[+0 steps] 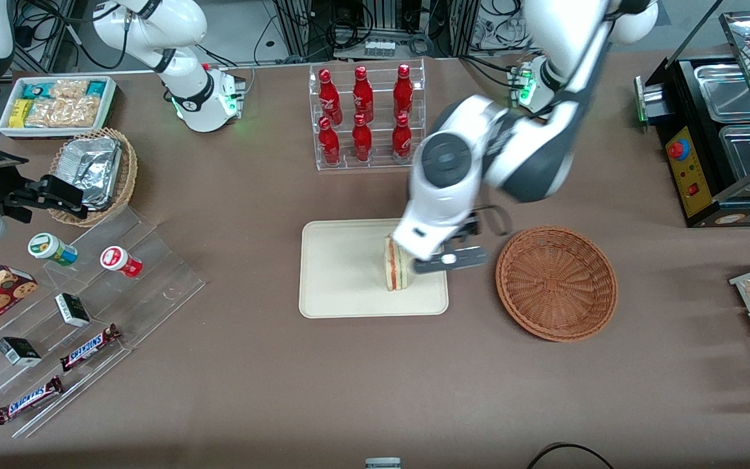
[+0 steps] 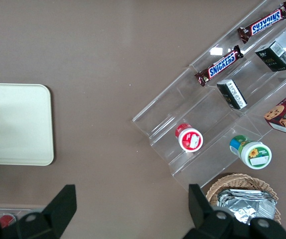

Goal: Place sandwich from basket to tray

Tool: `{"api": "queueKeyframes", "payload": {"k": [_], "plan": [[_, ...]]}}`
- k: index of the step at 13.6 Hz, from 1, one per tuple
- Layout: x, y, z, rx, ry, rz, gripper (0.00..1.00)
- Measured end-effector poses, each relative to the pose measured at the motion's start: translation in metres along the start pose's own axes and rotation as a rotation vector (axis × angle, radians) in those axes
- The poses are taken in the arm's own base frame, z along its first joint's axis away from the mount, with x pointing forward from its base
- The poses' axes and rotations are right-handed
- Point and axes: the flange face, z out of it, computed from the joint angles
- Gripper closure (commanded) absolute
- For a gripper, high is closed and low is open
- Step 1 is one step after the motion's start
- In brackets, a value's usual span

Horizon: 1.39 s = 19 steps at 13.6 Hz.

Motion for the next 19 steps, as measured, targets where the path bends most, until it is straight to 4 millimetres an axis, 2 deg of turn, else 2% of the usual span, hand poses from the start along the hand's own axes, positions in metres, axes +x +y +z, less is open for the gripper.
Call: {"api": "queueKeyframes", "payload": {"k": [2, 5, 7, 11, 16, 17, 19], "plan": [[0.006, -0.052, -0.042, 0.011, -0.026, -0.02, 0.0], [0.014, -0.125, -0.081, 0.023, -0.072, 0.0, 0.0], [0.023, -0.171, -0.095, 0.017, -0.088, 0.012, 0.0], [0.038, -0.271, -0.109, -0.018, -0.092, 0.06, 0.0], [0.038, -0.355, -0.125, -0.048, -0.082, 0.104, 0.0], [0.037, -0.367, -0.127, -0.052, -0.079, 0.108, 0.0], [0.036, -0.377, -0.127, -0.056, -0.079, 0.107, 0.0]]}}
